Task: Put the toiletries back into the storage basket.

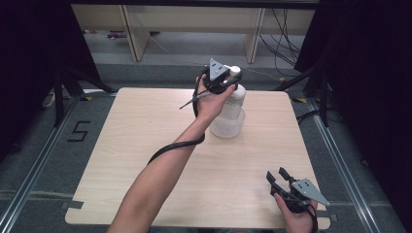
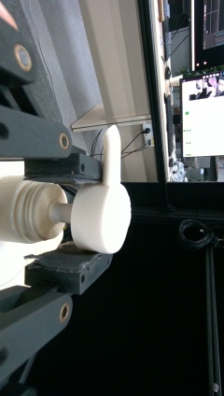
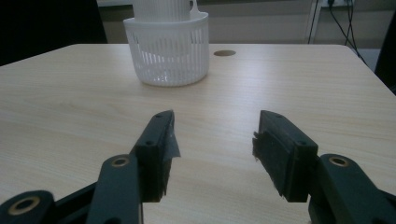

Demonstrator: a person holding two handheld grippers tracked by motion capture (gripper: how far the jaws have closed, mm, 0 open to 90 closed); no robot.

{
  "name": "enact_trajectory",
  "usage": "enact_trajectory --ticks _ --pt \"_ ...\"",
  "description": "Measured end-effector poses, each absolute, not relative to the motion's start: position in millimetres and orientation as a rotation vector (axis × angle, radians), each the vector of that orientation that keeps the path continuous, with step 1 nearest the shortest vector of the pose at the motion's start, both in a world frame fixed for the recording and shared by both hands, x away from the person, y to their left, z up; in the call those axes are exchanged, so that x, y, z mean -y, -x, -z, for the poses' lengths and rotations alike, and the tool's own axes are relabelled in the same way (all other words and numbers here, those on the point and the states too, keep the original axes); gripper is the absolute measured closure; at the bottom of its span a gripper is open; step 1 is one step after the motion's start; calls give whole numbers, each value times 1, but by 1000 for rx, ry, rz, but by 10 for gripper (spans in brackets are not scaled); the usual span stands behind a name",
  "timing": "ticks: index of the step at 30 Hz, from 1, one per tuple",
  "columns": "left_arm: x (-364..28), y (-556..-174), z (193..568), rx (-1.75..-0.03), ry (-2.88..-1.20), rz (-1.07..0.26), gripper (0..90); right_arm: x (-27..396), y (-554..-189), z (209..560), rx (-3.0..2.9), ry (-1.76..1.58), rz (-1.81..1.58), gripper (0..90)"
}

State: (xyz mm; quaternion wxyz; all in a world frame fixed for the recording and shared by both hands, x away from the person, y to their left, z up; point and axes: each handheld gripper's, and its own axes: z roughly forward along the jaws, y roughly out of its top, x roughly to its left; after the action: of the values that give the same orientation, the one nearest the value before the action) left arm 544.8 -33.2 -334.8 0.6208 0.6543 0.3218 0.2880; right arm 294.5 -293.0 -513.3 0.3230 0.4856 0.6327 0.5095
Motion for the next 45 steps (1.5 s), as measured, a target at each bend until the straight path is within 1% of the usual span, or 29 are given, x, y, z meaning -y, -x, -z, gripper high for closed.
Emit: enact_trajectory --ticks 45 --pt "34 -547 359 -766 -1545 -647 593 293 -294 513 -1662 -1268 -1337 475"
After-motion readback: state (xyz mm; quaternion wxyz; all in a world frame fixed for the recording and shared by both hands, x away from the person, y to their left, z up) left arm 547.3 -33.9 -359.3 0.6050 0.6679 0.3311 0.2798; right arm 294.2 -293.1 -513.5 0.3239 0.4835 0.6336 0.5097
